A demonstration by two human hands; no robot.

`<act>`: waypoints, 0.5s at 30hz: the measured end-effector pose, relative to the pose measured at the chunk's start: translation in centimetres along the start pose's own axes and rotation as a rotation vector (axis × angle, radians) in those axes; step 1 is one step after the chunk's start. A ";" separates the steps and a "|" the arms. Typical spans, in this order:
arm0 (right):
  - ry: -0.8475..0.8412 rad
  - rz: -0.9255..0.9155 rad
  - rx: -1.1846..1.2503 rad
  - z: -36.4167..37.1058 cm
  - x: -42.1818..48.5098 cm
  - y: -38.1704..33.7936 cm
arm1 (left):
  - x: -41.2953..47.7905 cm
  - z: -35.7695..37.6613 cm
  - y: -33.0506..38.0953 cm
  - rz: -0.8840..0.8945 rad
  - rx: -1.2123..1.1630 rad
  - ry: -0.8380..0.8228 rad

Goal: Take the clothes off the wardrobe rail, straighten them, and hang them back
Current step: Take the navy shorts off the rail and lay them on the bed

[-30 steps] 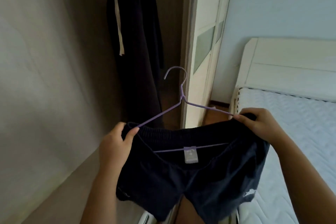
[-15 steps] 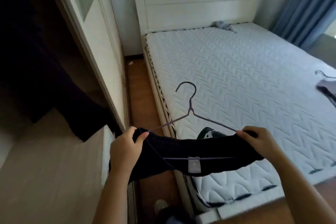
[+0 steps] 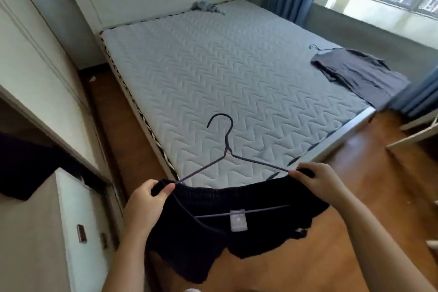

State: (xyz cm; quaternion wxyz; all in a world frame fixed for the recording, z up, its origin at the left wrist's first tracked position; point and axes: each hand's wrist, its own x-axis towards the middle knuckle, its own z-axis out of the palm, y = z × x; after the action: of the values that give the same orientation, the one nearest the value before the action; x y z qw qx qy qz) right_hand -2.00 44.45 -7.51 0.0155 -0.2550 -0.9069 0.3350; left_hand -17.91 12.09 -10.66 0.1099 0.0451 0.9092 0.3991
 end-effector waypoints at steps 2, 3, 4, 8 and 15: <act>0.038 0.045 0.029 -2.7 -2.2 3.6 | -0.9 3.0 3.4 0.065 0.019 -0.035; 0.055 0.075 0.043 -4.1 -3.5 5.5 | -1.4 4.8 5.2 0.102 0.032 -0.054; 0.070 0.105 0.050 -5.6 -5.0 7.5 | -2.3 6.7 7.2 0.139 0.048 -0.068; 0.152 0.245 0.097 -11.9 -11.5 16.5 | -7.5 15.1 14.9 0.234 0.051 -0.146; 0.320 0.427 0.172 -21.0 -19.3 29.9 | -15.6 28.8 25.9 0.382 0.022 -0.256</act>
State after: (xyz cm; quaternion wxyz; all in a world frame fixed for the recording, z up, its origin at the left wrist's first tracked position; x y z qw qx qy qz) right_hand 32.44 67.23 -6.83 0.1091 -0.4876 -0.7871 0.3617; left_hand 3.87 47.61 -8.05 0.1462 0.2678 0.8671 0.3937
